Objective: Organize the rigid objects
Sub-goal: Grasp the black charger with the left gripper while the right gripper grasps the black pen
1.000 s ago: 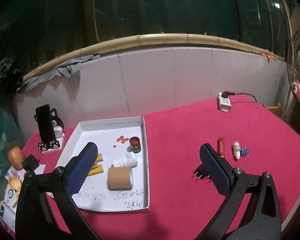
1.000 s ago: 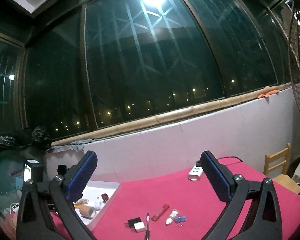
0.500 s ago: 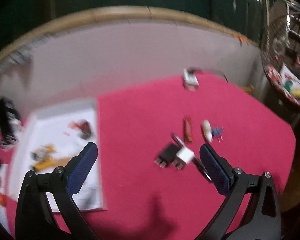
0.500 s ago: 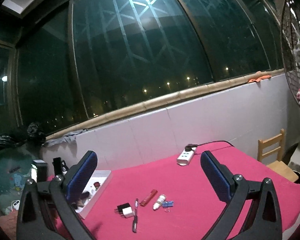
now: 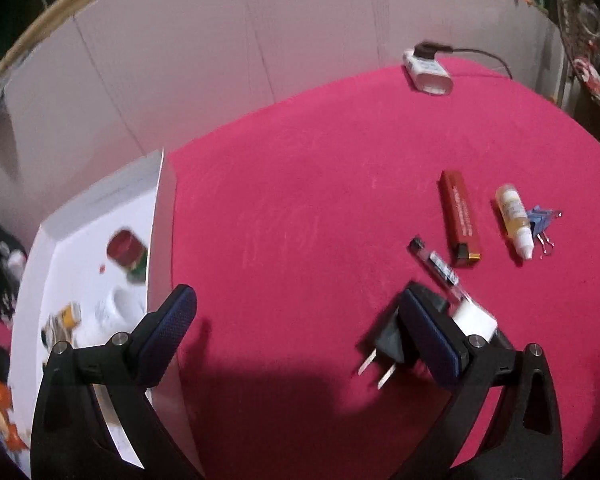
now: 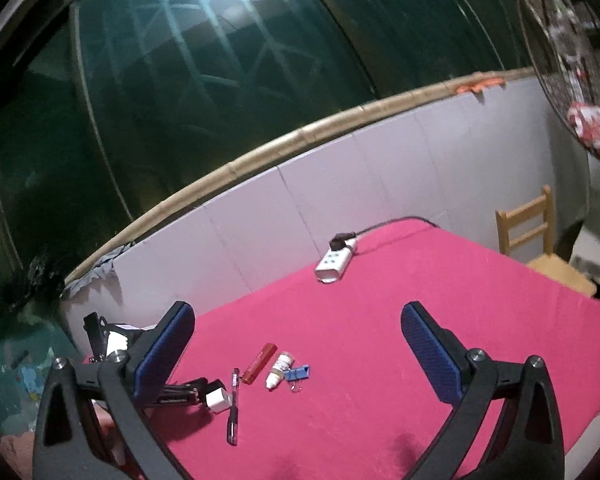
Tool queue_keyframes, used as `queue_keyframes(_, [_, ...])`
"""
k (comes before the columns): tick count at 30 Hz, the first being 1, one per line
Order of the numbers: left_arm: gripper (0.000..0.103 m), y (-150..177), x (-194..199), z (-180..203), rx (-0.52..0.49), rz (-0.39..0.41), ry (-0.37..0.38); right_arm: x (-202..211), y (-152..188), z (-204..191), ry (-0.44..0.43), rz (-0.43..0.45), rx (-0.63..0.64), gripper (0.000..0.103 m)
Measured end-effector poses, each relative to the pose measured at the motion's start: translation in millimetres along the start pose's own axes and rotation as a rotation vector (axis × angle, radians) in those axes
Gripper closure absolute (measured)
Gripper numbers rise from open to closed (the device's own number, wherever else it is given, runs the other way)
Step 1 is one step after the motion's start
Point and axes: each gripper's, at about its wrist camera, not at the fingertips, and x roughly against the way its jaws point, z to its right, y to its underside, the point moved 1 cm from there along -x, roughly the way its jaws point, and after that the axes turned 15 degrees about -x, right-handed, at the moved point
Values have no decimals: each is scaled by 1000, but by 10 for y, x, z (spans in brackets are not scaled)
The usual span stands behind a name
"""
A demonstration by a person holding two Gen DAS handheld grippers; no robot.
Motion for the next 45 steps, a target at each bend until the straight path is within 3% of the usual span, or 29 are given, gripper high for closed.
queue_keyframes(4, [0,-39,-27,19,-51,-1,-46,12,-9,60,11,7,-19,0])
queue_keyframes(11, [0,86,222,230,-141,61,83,-49,29,88,15,-16,-36,0])
queue_keyframes(17, [0,135,386,178,-77,110,130,-83,68,100,19,-29,-34,0])
queue_keyframes(22, [0,214,370,388,-172,92,155,-117,84,137,18,-47,-55,0])
queue_keyframes(27, [0,245,367,517,-200,78,211,-125,108,134,19,-57,-56,0])
queue_keyframes(29, [1,245,384,536,-207,88,200,-131,115,126,17,-58,-53,0])
queue_keyframes(30, [3,245,379,531,-202,89,207,-134,125,123,18,-60,-53,0])
queue_keyframes(33, [40,251,296,478,-158,66,266,-152,157,113,21,-73,-49,0])
queue_keyframes(35, [52,276,244,465,-138,53,296,-176,173,106,22,-88,-40,0])
queue_keyframes(37, [57,295,275,490,-147,58,306,-188,181,98,23,-92,-34,0])
queue_keyframes(40, [73,324,344,558,-180,76,304,-204,186,100,22,-96,-44,0])
queue_keyframes(45, [74,348,345,538,-128,86,294,-340,308,59,8,-157,4,0])
